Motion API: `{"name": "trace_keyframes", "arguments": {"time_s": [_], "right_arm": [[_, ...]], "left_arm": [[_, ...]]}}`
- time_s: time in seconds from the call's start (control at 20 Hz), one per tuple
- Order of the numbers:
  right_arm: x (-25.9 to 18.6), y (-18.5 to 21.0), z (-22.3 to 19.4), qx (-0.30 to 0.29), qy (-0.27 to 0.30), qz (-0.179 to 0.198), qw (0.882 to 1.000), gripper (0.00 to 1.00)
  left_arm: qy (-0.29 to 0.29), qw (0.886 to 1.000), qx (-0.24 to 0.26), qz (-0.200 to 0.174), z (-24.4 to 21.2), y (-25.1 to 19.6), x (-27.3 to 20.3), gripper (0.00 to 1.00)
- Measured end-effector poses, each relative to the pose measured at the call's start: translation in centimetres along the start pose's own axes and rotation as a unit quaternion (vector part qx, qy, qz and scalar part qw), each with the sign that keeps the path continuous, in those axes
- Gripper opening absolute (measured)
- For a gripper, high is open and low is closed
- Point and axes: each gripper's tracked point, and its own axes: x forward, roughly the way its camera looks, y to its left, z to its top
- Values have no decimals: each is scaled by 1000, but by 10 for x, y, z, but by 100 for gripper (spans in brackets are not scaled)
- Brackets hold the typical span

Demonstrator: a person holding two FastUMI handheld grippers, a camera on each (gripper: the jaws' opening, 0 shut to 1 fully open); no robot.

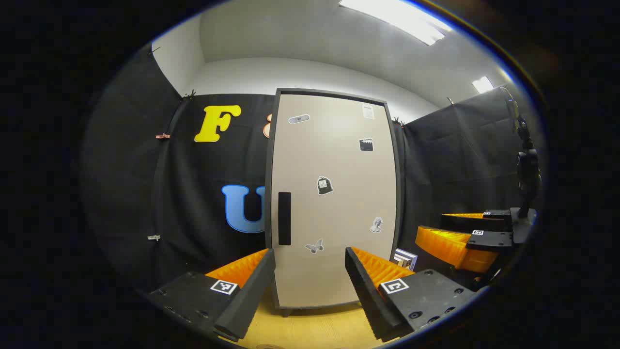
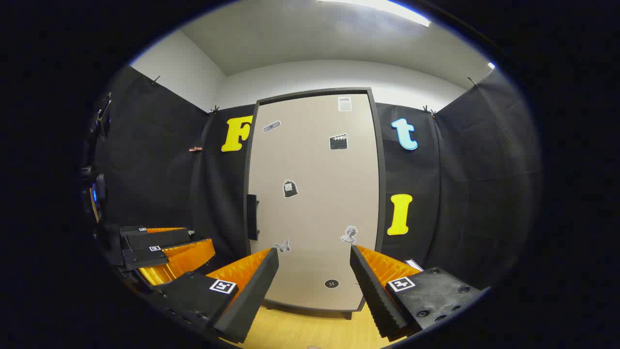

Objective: Open the cabinet door with the right hand, grasp the bottle in the cabinet with the left hand and place it on the coaster, then close the cabinet door with the right hand.

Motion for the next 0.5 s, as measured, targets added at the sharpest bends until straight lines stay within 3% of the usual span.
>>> {"name": "trace_keyframes", "arguments": {"time_s": [0.25, 0.5], "right_arm": [[6, 10, -10, 5, 15, 53, 998, 98], [8, 20, -9, 6, 12, 65, 998, 97]], "left_arm": [[2, 999, -9, 52, -1, 11, 3, 93], [-5, 999, -2, 40, 6, 9, 7, 94]]}}
